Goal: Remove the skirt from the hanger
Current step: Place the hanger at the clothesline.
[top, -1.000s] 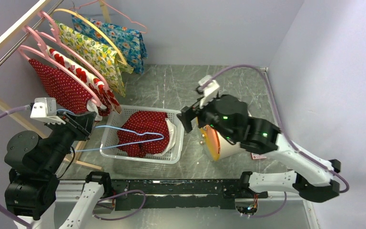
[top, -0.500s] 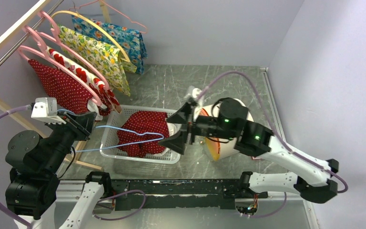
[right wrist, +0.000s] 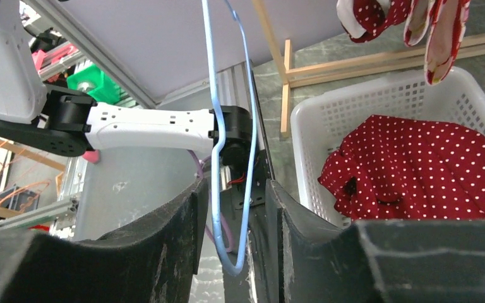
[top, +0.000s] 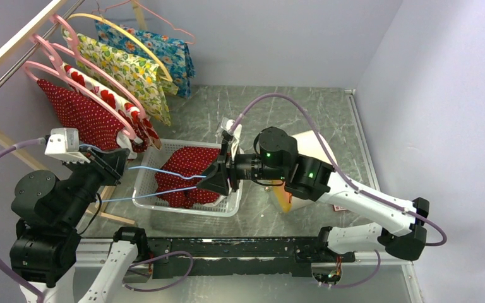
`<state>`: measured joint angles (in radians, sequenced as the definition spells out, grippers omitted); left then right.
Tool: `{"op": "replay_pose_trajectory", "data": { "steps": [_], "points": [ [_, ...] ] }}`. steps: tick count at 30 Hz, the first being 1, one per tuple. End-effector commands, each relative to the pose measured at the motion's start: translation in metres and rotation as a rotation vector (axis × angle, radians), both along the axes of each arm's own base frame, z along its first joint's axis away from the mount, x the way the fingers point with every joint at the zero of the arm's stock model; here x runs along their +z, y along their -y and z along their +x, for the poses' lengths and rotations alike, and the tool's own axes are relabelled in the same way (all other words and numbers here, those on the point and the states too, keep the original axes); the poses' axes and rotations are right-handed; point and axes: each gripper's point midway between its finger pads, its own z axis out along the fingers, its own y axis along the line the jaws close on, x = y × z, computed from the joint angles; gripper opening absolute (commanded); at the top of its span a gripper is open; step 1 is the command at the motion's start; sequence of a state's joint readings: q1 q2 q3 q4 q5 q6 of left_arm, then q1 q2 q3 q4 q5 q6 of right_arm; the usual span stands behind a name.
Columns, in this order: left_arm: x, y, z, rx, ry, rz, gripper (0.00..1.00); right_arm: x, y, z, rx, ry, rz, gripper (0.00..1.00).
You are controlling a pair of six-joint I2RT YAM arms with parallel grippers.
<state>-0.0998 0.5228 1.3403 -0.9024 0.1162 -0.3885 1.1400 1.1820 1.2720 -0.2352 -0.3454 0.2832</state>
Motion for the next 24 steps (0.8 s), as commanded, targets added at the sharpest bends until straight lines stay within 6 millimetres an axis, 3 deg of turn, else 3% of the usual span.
{"op": "replay_pose_trajectory", "data": {
  "steps": [1, 4, 12, 15, 17, 19, 20, 21, 22, 24],
  "points": [
    [0.009, 0.001, 0.001, -0.009, 0.042, 0.007, 0.07, -0.003, -0.009, -0.005, 0.055, -0.003, -0.007, 0.42],
    [0.008, 0.002, 0.001, -0.013, 0.041, 0.004, 0.07, -0.011, -0.015, -0.009, 0.093, -0.026, -0.025, 0.40],
    [0.007, 0.002, -0.001, -0.015, 0.036, -0.003, 0.07, -0.005, -0.017, -0.008, 0.084, -0.026, 0.002, 0.00],
    [0.009, 0.001, -0.003, -0.009, 0.042, -0.008, 0.11, -0.002, -0.013, -0.006, 0.059, -0.020, 0.017, 0.00],
    [0.010, 0.002, -0.003, -0.010, 0.044, -0.014, 0.26, -0.001, -0.010, -0.006, 0.052, -0.018, 0.026, 0.00],
    [0.011, 0.004, -0.003, -0.020, 0.045, -0.019, 0.56, 0.000, -0.009, -0.004, 0.038, -0.014, 0.032, 0.00],
    [0.012, 0.005, -0.003, -0.025, 0.047, -0.021, 0.79, 0.000, -0.008, -0.002, 0.026, -0.013, 0.032, 0.00],
    [0.012, 0.005, -0.003, -0.028, 0.046, -0.021, 0.91, -0.001, -0.008, 0.000, 0.009, -0.013, 0.032, 0.00],
    [0.012, 0.006, -0.003, -0.031, 0.043, -0.021, 0.97, -0.003, -0.007, 0.004, -0.014, -0.016, 0.026, 0.00],
    [0.014, 0.006, -0.002, -0.033, 0.042, -0.018, 1.00, -0.011, -0.008, 0.010, -0.050, -0.023, 0.005, 0.00]
  ]
}}
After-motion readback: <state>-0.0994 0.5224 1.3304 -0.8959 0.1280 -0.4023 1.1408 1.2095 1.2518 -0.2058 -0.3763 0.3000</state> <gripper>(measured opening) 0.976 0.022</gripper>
